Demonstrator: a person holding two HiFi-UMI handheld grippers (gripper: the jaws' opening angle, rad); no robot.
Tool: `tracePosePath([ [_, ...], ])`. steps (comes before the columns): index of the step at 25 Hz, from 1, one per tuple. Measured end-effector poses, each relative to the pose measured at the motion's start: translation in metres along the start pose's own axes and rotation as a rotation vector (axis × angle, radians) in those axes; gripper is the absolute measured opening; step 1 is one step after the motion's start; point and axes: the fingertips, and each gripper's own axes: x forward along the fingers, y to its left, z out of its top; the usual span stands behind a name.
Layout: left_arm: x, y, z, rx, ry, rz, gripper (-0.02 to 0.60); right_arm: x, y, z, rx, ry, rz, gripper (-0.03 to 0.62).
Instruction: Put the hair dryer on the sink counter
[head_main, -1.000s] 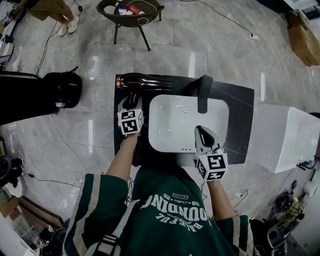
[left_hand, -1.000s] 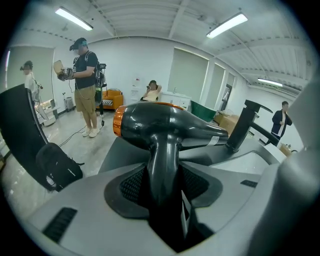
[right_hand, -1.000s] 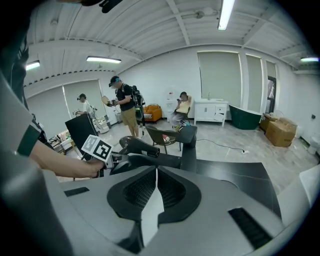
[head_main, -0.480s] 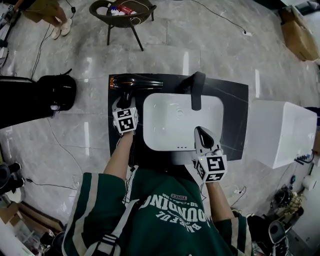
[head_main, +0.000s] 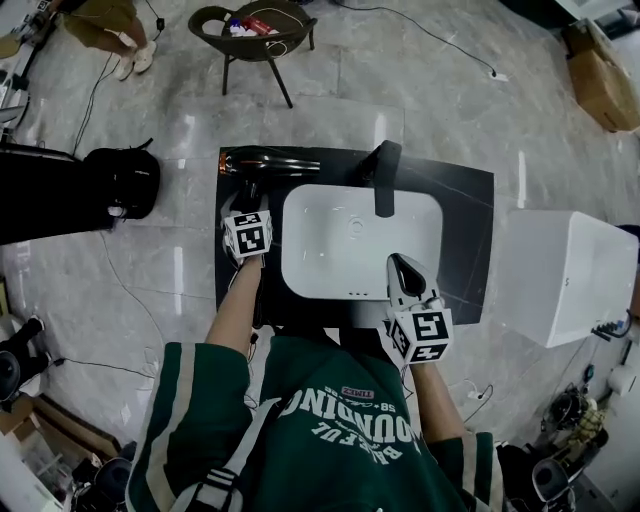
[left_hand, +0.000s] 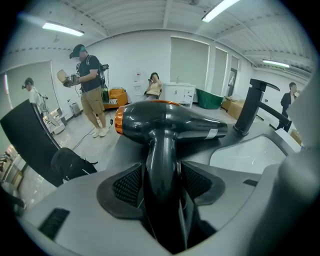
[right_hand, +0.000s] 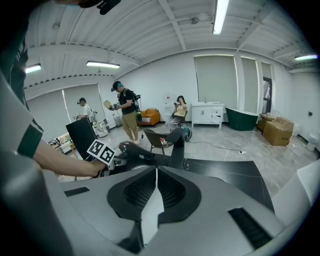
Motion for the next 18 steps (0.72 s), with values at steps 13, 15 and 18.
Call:
tracePosePath([
  [13, -0.108, -0.027, 0.064, 0.031, -0.194, 0.043, 0.219, -0.019, -0.019, 0.020, -0.055, -0.075, 0.098, 0.044],
  [15, -0.122, -0.041, 0.074, 0.043, -0.219, 0.035, 0.167, -0.023, -0.021, 0.025, -0.060, -0.091, 0.109, 0.044],
  [18, -0.140, -0.062, 0.082, 0.044, -0.227, 0.021, 0.086, -0.026, -0.024, 0.030, -0.062, -0.107, 0.124, 0.044],
])
